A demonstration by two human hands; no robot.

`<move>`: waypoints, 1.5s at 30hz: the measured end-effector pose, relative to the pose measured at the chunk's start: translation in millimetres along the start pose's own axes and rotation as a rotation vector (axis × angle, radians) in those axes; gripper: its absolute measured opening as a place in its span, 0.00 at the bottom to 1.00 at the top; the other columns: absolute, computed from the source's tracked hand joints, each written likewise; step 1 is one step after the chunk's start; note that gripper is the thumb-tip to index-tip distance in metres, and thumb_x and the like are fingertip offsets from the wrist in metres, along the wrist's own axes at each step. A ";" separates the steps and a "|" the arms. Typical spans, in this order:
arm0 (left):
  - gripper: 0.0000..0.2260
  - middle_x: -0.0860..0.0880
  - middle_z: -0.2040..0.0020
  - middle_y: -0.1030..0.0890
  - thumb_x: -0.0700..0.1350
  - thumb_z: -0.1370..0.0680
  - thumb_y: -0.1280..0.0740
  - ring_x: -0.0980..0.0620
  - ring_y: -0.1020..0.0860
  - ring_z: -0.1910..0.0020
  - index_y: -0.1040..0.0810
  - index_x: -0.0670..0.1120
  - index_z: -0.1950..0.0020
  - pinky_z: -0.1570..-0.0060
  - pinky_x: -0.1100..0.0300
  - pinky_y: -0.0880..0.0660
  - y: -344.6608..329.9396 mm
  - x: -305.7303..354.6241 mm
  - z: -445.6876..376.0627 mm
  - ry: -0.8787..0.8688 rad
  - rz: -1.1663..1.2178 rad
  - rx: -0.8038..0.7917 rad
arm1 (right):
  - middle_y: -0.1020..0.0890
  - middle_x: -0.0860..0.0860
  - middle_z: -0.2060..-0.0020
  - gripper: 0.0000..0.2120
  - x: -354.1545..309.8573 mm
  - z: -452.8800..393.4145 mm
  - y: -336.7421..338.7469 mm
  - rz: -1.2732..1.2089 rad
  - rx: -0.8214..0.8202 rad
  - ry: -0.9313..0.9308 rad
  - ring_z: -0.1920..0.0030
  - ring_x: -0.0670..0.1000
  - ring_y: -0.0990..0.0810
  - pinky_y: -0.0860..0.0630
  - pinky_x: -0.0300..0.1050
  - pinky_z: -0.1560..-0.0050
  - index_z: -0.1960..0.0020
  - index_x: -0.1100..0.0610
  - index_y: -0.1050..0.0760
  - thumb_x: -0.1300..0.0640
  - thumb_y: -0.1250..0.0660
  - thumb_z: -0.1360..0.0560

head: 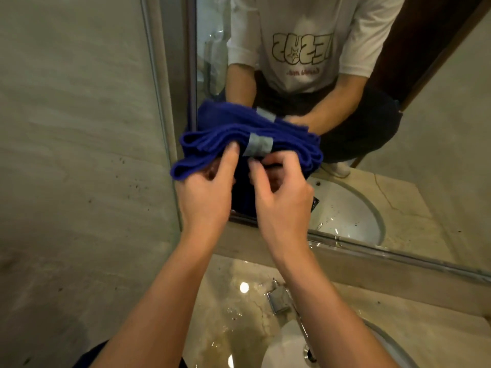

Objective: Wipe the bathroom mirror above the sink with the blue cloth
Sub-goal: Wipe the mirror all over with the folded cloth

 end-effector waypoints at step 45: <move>0.07 0.47 0.46 0.16 0.46 0.20 0.33 0.50 0.17 0.47 0.19 0.48 0.43 0.49 0.53 0.19 -55.3 -68.3 42.3 0.211 0.141 -0.020 | 0.21 0.47 0.71 0.12 82.5 15.2 34.5 0.212 -0.176 -0.148 0.69 0.47 0.23 0.30 0.44 0.67 0.63 0.49 0.30 0.45 0.33 0.25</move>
Point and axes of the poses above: each hand's wrist, its own z-axis away from the middle knuckle, its own y-axis out of the back of the hand, x = y × z, the point moved 9 cm from there along -z, towards the middle knuckle
